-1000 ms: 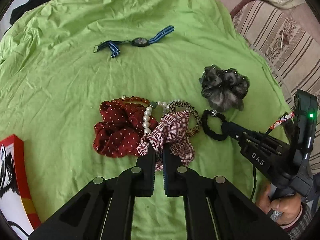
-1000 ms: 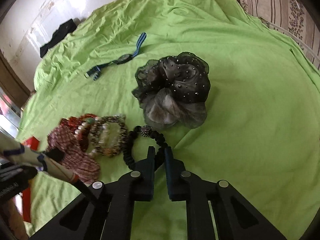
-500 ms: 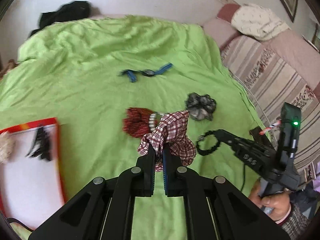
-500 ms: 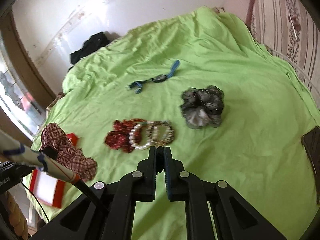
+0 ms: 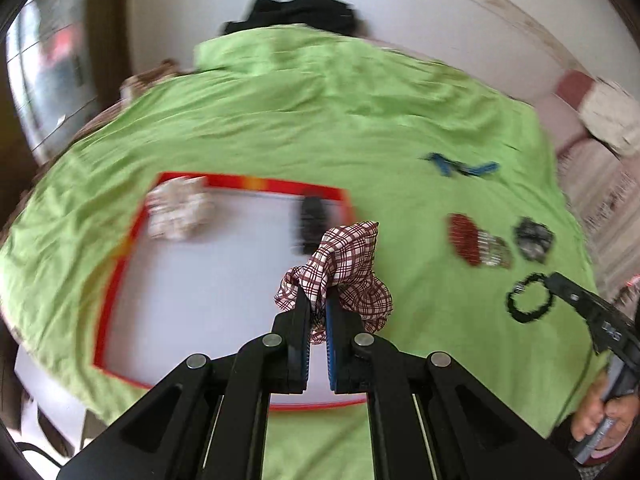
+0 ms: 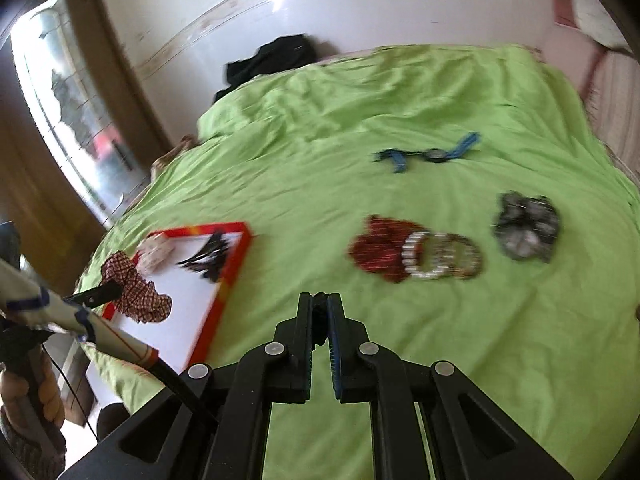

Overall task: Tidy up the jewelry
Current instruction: 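Carry both items into the tray and open both tools to release them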

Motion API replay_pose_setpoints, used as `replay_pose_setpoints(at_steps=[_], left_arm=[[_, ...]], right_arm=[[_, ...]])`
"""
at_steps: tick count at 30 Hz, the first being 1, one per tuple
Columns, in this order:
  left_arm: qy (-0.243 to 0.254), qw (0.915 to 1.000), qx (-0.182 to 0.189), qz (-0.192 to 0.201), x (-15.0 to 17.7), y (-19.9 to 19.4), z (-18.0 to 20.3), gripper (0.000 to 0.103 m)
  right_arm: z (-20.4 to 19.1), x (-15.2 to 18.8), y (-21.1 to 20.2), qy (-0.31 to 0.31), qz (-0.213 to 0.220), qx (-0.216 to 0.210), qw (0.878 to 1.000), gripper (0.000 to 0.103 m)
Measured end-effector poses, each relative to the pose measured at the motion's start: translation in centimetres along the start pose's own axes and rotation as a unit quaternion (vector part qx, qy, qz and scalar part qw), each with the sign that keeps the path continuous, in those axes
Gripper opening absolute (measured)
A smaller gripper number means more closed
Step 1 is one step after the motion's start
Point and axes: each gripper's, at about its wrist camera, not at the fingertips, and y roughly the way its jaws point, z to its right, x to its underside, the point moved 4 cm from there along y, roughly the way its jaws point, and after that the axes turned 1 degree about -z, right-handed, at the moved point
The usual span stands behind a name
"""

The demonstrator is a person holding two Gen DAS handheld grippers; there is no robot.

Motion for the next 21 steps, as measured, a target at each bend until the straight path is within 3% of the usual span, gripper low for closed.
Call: replay_pose_setpoints(at_steps=[4,11,21], left_arm=[[-0.031,0.9992,-0.025,-0.007,0.1,0.6,-5.4,0.006],[-0.055,0.9964,-0.058,-0.029,-0.2,3.5,-10.8,0.006],[-0.080,0.9914,-0.079,-0.067,-0.7,7.2,-15.6,0.006]], right_arm=[[-5.1,-0.3,2.6,-0.038,-0.018,-0.020,0.999,0.008],[-12.3,-0.3,8.2,-0.087,-0.057,-0.042,0.994,0.008],[-18.3,-0.7,17.0,-0.058,-0.111,-0.099,0.987,0.008]])
